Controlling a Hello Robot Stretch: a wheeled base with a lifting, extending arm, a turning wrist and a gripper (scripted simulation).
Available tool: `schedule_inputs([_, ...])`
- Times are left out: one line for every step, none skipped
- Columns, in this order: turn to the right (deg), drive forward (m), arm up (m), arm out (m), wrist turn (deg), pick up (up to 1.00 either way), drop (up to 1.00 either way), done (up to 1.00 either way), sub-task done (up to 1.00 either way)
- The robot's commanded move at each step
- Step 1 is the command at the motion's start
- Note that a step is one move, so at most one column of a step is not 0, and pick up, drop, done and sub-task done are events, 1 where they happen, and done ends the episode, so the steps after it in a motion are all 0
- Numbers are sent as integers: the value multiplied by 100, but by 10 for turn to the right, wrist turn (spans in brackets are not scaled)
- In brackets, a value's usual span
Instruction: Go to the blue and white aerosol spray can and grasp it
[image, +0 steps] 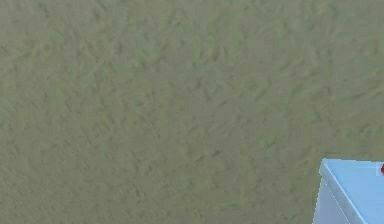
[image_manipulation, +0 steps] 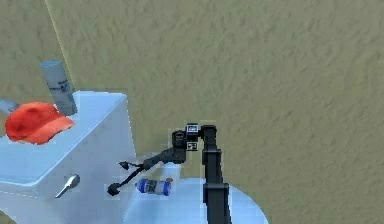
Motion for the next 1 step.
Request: schedule_inputs([0, 0, 0, 0, 450, 0, 0, 0, 0])
